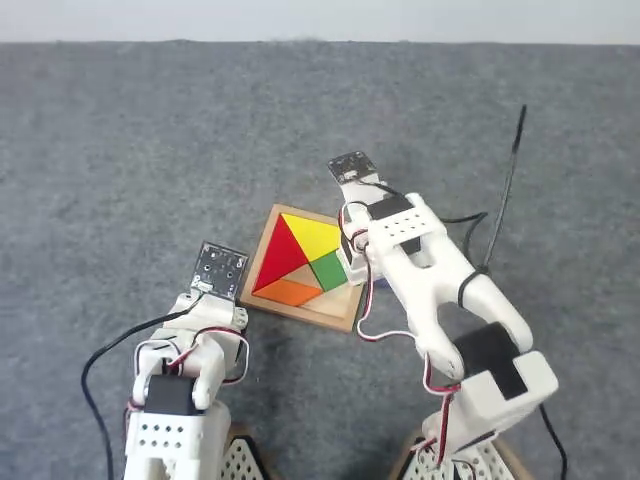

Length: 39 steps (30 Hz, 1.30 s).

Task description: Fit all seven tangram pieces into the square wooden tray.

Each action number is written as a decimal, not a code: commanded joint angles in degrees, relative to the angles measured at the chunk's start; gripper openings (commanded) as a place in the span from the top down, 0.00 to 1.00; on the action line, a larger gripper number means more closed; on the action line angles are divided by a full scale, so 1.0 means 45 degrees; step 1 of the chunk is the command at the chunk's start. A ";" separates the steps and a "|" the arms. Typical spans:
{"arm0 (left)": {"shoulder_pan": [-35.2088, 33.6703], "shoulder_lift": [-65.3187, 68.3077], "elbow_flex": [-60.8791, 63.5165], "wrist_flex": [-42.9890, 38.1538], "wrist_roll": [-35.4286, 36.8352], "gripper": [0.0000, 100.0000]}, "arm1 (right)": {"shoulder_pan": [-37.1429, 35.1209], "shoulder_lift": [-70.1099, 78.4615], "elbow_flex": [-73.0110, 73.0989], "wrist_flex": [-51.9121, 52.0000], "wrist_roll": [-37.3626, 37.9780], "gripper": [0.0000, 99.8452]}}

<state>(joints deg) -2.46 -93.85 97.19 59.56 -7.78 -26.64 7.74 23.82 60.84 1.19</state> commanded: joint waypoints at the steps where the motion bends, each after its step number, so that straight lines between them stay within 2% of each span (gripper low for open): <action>1: -0.0039 -0.0156 -0.0088 0.0059 0.0098 0.99 | 0.0615 0.0147 -0.0078 -0.0283 0.0547 0.78; 18: -0.0039 -0.0156 -0.0088 0.0059 0.0098 0.99 | 0.3624 0.0420 -0.0078 -0.0225 0.0645 0.78; 20: -0.0039 -0.0156 -0.0088 0.0059 0.0098 0.99 | 0.3585 0.0186 -0.0117 -0.0205 0.0664 0.78; 25: -0.0039 -0.0156 -0.0088 0.0059 0.0098 0.99 | 0.2276 -0.1377 -0.0137 0.0537 0.0801 0.78; 31: -0.0059 -0.0156 -0.0088 0.0059 0.0098 0.99 | 0.1788 -0.2530 -0.0137 0.1299 0.2520 0.78; 36: -0.0039 -0.0156 -0.0088 0.0059 0.0098 0.99 | 0.1905 -0.1827 -0.0020 0.1670 0.6564 0.78; 39: -0.0039 -0.0156 -0.0088 0.0059 0.0098 0.99 | 0.2100 -0.1221 -0.0020 0.1592 0.7853 0.78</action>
<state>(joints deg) -2.46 -93.85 97.19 59.56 -7.78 -18.02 1.32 24.00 67.43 30.11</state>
